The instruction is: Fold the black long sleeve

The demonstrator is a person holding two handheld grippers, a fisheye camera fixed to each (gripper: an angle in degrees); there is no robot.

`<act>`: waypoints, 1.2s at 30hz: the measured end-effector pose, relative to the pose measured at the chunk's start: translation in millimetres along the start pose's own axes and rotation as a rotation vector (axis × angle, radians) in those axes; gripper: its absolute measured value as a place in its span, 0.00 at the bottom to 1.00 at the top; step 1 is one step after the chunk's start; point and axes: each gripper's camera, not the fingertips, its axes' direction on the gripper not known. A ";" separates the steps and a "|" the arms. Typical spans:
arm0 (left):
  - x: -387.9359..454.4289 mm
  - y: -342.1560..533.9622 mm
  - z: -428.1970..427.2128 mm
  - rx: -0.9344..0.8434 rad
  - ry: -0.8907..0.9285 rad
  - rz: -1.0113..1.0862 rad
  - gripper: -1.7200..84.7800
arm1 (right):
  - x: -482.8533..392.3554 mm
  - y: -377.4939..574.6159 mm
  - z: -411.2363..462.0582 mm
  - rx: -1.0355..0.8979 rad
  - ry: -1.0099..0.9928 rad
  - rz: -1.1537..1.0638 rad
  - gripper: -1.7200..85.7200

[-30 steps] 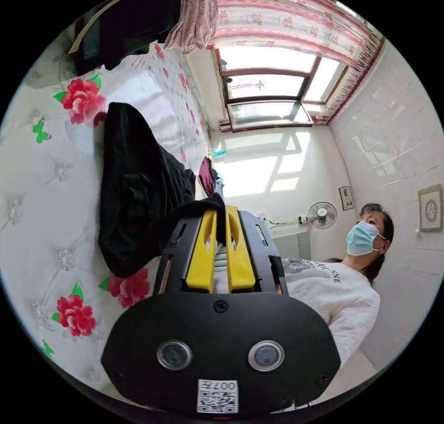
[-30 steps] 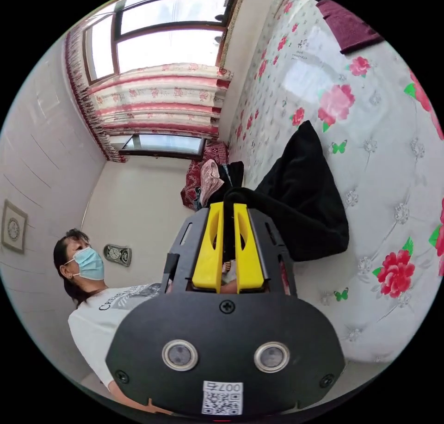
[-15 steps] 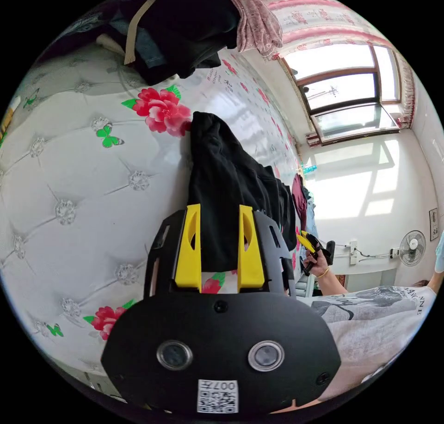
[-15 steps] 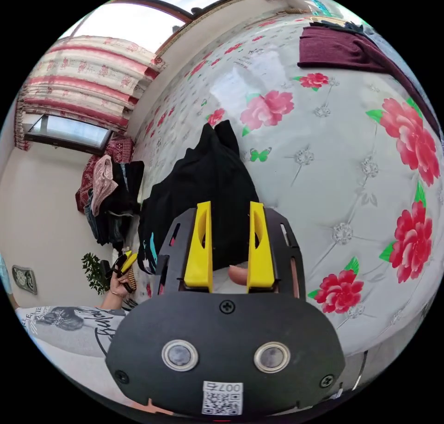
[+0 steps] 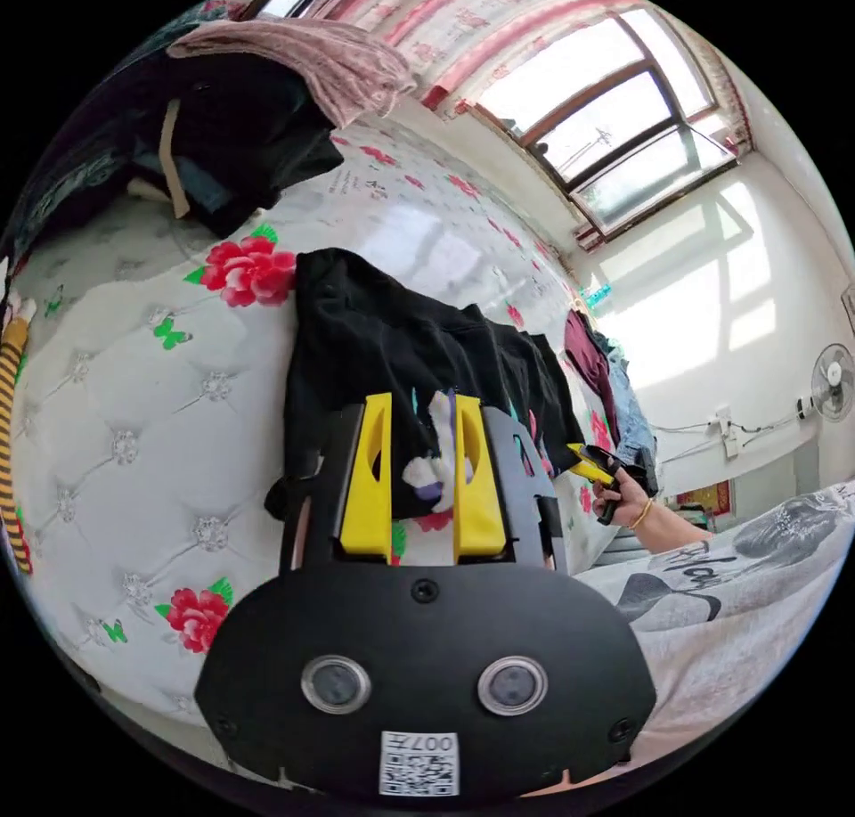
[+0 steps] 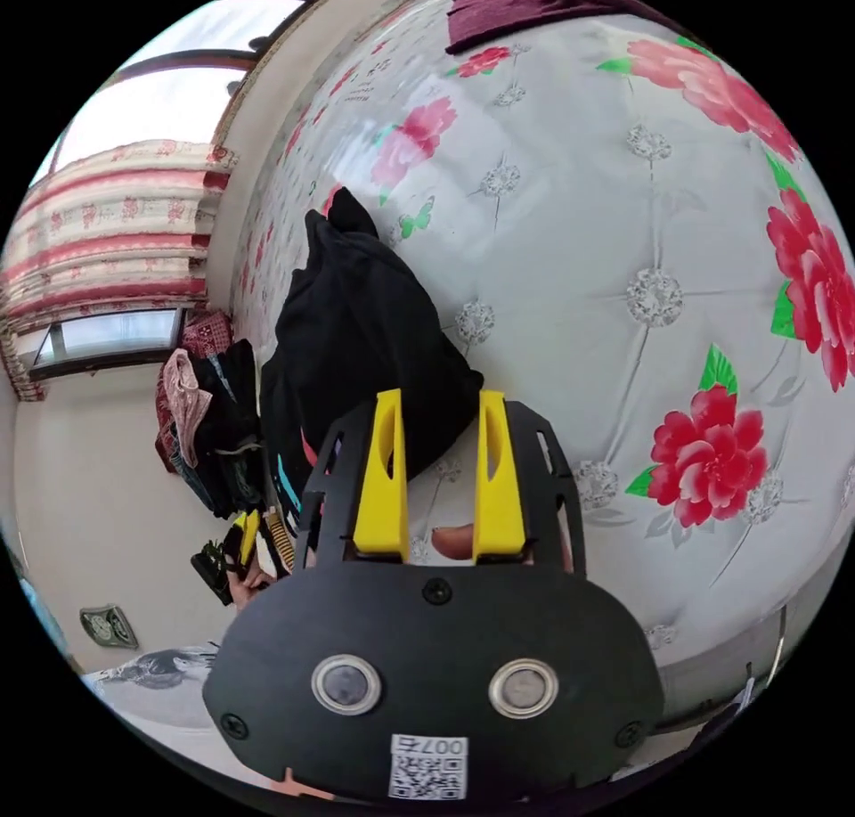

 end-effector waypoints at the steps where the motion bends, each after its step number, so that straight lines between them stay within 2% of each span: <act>1: 23.2 -7.0 18.4 -0.037 0.021 0.079 0.13 | 9.8 1.0 -5.9 0.003 -0.105 0.030 0.12; 3: 52.3 -13.6 48.1 -0.098 0.050 0.163 0.14 | 17.0 8.7 -21.8 0.070 -0.235 0.036 0.11; 5: 75.8 -15.8 77.9 -0.159 0.079 0.235 0.14 | 17.8 17.7 -34.1 0.107 -0.282 0.008 0.11; 8: 88.1 -4.0 151.1 -0.393 -0.047 0.293 0.12 | 33.2 29.3 -33.6 0.082 -0.264 0.042 0.10; 12: 81.4 -5.6 157.5 -0.388 -0.018 0.265 0.11 | 44.9 38.3 -25.0 0.115 -0.340 0.183 0.11; 14: 79.8 -5.4 145.1 -0.374 0.012 0.275 0.11 | 20.6 30.6 -27.0 0.129 -0.342 0.147 0.11; 17: 66.2 6.8 110.8 -0.313 -0.004 0.254 0.12 | -70.2 4.6 -35.4 0.117 -0.306 -0.087 0.12; 20: 35.3 29.9 71.6 -0.248 -0.003 0.135 0.12 | -207.2 -9.6 -23.8 0.036 -0.242 -0.426 0.12; 22: 7.7 52.5 39.9 -0.184 -0.011 0.027 0.12 | -328.8 13.2 9.9 -0.069 -0.147 -0.792 0.11; 23: 0.8 58.4 32.3 -0.166 -0.012 -0.002 0.12 | -356.9 24.3 22.6 -0.108 -0.122 -0.888 0.11; 25: -24.6 81.7 5.1 -0.096 -0.006 -0.107 0.12 | -447.8 86.5 82.4 -0.258 -0.034 -1.241 0.11; 28: -48.7 107.9 -18.9 -0.028 -0.006 -0.206 0.12 | -503.5 166.3 170.5 -0.464 -0.030 -1.499 0.11; 30: -59.3 119.8 -27.1 -0.005 0.002 -0.251 0.12 | -510.3 198.9 232.1 -0.624 -0.054 -1.529 0.11; 32: -67.5 128.3 -29.7 0.003 0.010 -0.283 0.13 | -498.1 214.8 306.1 -0.814 -0.023 -1.442 0.12; 34: -79.9 135.9 -25.8 -0.011 0.044 -0.342 0.14 | -458.1 221.1 400.9 -1.086 0.141 -1.248 0.12; 36: -85.4 136.8 -22.6 -0.029 0.082 -0.363 0.15 | -450.1 216.2 415.7 -1.143 0.077 -1.138 0.13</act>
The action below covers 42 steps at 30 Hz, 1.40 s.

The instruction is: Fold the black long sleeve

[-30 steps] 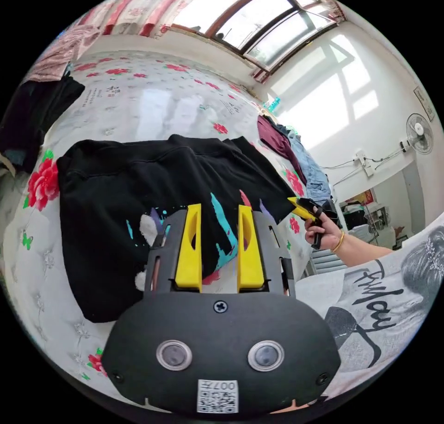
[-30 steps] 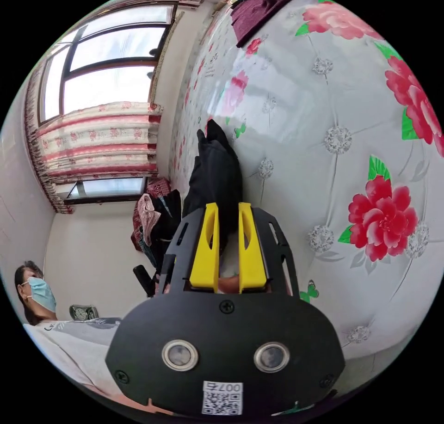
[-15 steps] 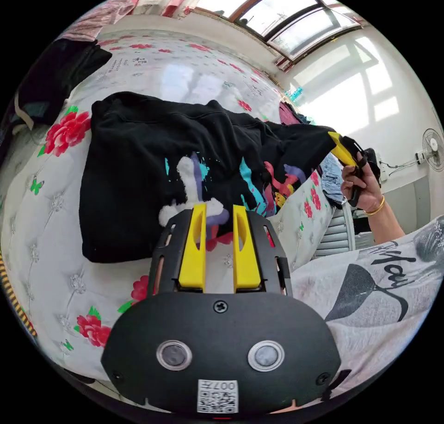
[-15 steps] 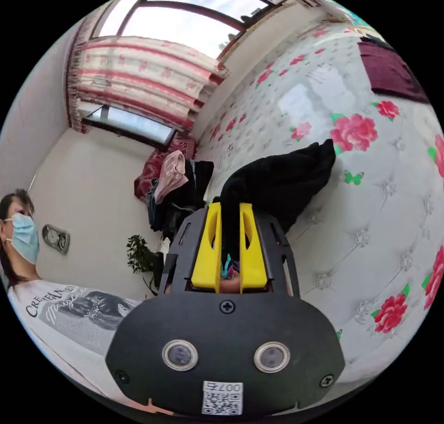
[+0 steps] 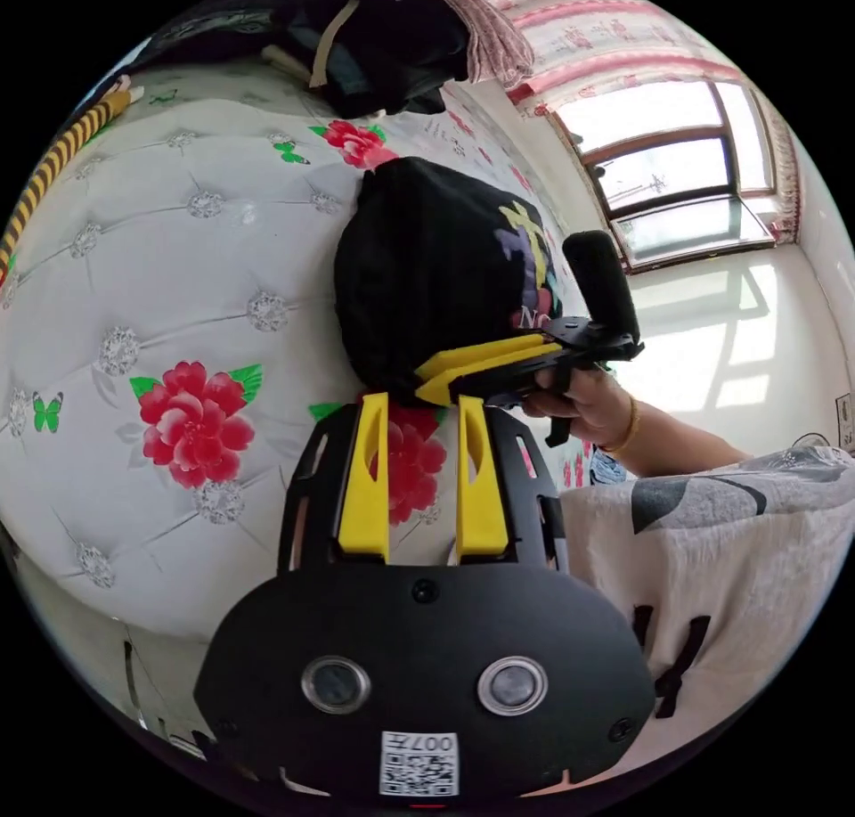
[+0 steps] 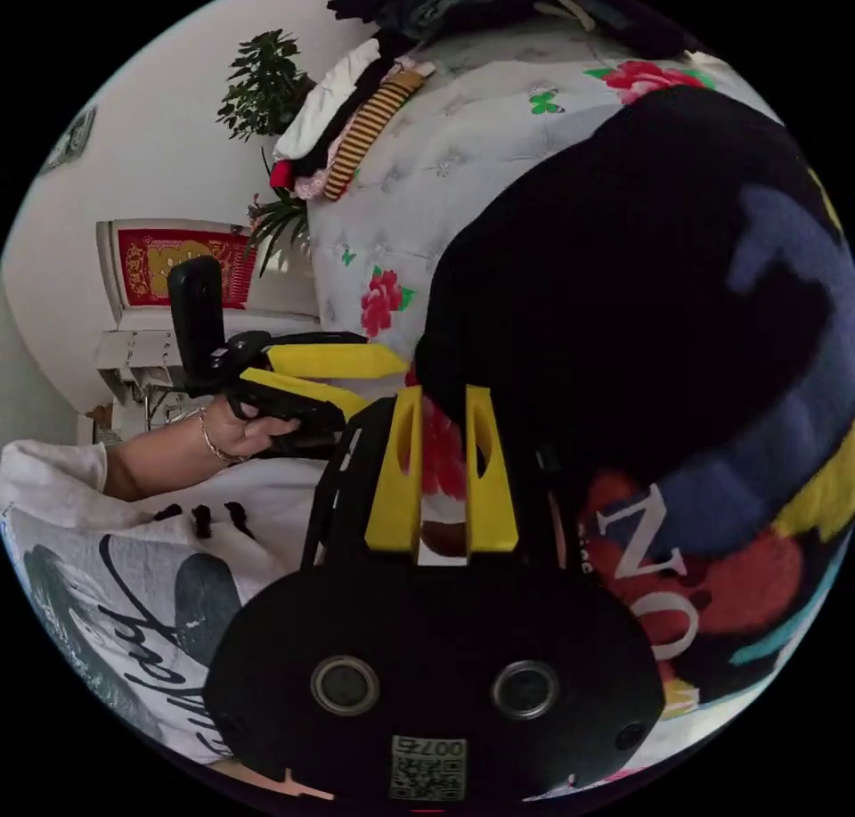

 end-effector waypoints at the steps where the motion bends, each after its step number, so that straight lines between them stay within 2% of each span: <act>1: -0.6 -0.8 -0.7 0.003 0.024 0.008 0.15 | -6.9 4.4 -15.5 0.078 -0.057 -0.018 0.13; 3: -1.2 -2.3 0.4 -0.009 0.041 0.023 0.16 | -29.3 17.3 -48.0 0.190 -0.106 -0.107 0.14; 5: -3.1 -4.3 4.5 -0.039 0.070 0.027 0.16 | -55.0 40.5 -83.5 0.297 -0.037 -0.186 0.15; 7: -4.2 -7.3 11.2 -0.071 0.116 0.035 0.17 | -76.1 84.2 -118.4 0.432 0.175 -0.189 0.16; 9: -3.6 -11.2 21.7 -0.106 0.131 0.055 0.17 | -79.7 115.6 -122.7 0.481 0.350 -0.113 0.18; 14: -2.5 -30.0 60.6 -0.185 0.120 0.048 0.17 | -70.7 152.5 -63.2 0.338 0.589 0.134 0.21; 18: 8.8 -62.4 85.7 -0.213 0.074 0.048 0.15 | -51.6 119.4 -32.0 0.325 0.504 0.233 0.22; 21: 27.0 -96.0 101.9 -0.229 0.012 0.109 0.14 | -32.5 78.7 -47.0 0.333 0.538 0.266 0.22; 26: 58.4 -207.1 133.6 -0.128 -0.116 0.207 0.14 | 22.8 6.6 -129.5 0.450 0.571 0.264 0.21; 30: 95.1 -303.9 164.4 -0.087 -0.380 0.334 0.13 | 62.5 -23.3 -221.2 0.564 0.681 0.248 0.20; 31: 99.0 -317.1 169.6 -0.092 -0.434 0.311 0.12 | 72.7 -14.3 -238.2 0.586 0.694 0.254 0.20; 35: 107.0 -300.4 171.3 -0.040 -0.446 0.299 0.11 | 121.1 62.4 -272.1 0.672 0.775 0.347 0.19; 37: 106.4 -255.1 171.4 -0.016 -0.462 0.310 0.11 | 175.7 133.4 -287.6 0.623 0.882 0.526 0.18; 42: 102.7 -163.5 179.3 -0.091 -0.508 0.263 0.10 | 253.1 284.5 -320.2 0.538 0.937 0.900 0.17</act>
